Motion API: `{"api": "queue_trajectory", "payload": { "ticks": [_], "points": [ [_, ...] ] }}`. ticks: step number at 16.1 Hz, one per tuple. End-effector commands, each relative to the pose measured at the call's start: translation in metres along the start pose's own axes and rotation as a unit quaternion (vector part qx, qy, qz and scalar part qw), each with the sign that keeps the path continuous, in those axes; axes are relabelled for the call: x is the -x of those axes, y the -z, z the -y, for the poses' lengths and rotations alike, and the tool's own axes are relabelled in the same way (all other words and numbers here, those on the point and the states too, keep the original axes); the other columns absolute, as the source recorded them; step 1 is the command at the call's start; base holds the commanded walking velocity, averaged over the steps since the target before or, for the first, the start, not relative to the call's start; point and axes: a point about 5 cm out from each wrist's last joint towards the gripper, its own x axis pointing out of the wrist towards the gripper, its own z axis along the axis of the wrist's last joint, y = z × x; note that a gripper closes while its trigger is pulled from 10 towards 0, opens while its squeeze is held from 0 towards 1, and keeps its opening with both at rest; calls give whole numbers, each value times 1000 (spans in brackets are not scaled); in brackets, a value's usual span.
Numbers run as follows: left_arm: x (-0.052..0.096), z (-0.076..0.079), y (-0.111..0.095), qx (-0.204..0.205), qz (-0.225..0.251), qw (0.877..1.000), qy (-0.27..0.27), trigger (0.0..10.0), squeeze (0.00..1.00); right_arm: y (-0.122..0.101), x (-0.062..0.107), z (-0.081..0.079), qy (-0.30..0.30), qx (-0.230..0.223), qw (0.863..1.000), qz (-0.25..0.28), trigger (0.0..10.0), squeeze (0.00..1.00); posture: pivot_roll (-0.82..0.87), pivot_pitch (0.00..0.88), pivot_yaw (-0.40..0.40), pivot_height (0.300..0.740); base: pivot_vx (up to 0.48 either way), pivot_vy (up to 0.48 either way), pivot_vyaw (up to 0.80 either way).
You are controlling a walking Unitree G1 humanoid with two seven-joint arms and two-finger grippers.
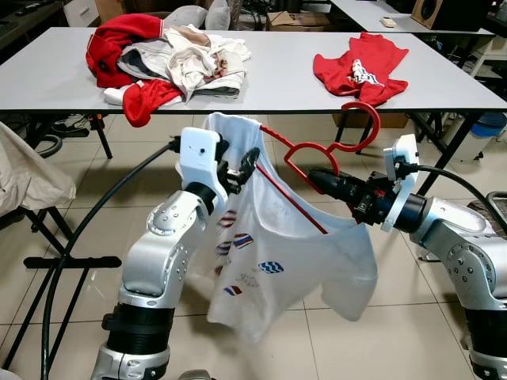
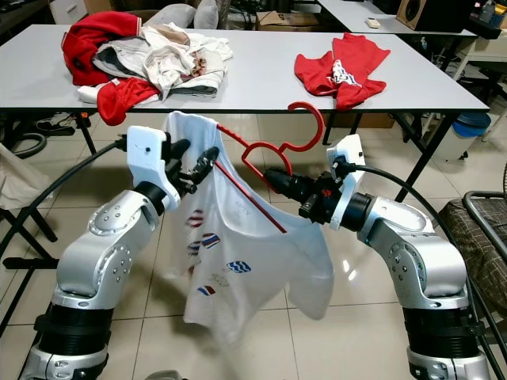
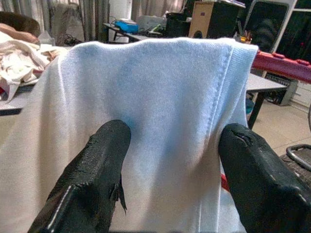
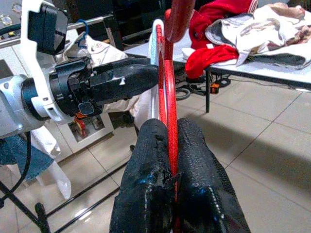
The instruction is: Hang hanger
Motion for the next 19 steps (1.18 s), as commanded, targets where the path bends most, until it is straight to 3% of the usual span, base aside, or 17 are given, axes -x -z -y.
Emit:
{"api": "queue_trajectory", "payload": {
  "ticks": [1,19],
  "points": [
    [-2,0,-7,0,13,1000,4,0,0,-12,-3,-2,-14,20,999,21,10000,0,39,0,-18,740,0,0,0],
    [1,-8,-6,-4,18,1000,4,0,0,-8,-1,0,-9,35,999,10,10000,0,45,0,-20,740,0,0,0]
  ]
}}
